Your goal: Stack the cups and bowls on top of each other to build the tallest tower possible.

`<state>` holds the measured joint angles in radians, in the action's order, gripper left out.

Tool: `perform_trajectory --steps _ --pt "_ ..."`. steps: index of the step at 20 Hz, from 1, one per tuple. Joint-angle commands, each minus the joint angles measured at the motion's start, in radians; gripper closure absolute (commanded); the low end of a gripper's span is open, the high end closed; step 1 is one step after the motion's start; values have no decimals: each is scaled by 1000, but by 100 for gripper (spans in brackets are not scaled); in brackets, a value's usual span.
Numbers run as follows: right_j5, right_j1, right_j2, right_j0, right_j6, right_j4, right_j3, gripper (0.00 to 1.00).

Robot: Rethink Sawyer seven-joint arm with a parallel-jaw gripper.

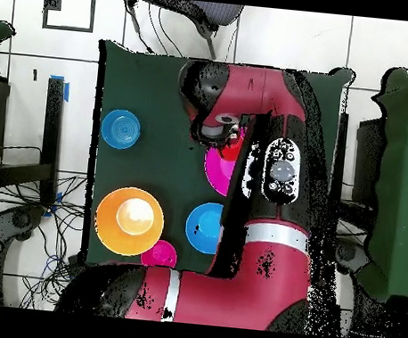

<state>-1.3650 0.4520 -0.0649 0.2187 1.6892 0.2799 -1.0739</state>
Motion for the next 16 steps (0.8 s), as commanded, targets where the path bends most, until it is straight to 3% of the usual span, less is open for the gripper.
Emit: perform_trajectory --steps 1,8,16 --pt "11 -75 -31 10 47 19 13 100" --pt "-26 -88 -24 10 61 -2 10 100" --pt "-166 -90 -4 -10 -5 35 68 100"
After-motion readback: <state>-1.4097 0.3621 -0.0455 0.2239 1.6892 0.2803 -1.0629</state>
